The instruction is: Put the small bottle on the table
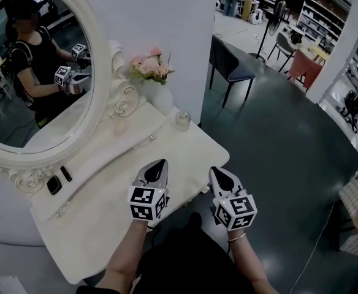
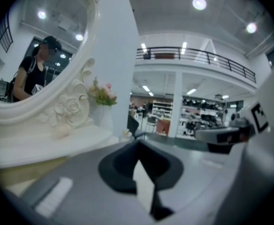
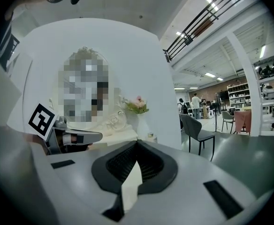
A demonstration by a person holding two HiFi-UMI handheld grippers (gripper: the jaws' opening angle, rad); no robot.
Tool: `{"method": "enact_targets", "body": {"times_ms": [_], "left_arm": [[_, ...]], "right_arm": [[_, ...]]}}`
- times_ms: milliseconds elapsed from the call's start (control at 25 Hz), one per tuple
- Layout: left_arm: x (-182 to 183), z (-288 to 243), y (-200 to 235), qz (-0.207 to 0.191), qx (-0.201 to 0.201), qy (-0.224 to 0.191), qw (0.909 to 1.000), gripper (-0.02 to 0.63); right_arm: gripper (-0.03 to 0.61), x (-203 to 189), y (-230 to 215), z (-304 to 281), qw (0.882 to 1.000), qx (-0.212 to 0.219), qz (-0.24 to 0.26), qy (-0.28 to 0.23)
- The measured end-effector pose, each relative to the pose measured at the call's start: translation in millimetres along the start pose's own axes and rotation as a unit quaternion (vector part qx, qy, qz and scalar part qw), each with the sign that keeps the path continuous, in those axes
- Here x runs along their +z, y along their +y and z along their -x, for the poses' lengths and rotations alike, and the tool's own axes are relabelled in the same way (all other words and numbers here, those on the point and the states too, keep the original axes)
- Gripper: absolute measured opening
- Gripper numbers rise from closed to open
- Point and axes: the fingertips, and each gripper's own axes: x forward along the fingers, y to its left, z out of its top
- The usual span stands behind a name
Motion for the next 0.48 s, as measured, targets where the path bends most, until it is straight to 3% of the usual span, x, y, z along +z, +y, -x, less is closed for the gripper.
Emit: {"method": "enact_targets", "body": {"times_ms": [480], "left_arm": [[-3.8,-2.2,-4.3,0.002,-0.012,0.005,0.9999,0.008]], "right_arm": [[0.005,-1.4,-1.3,-1.2,1.000,0.002,0.002,0.003]]}}
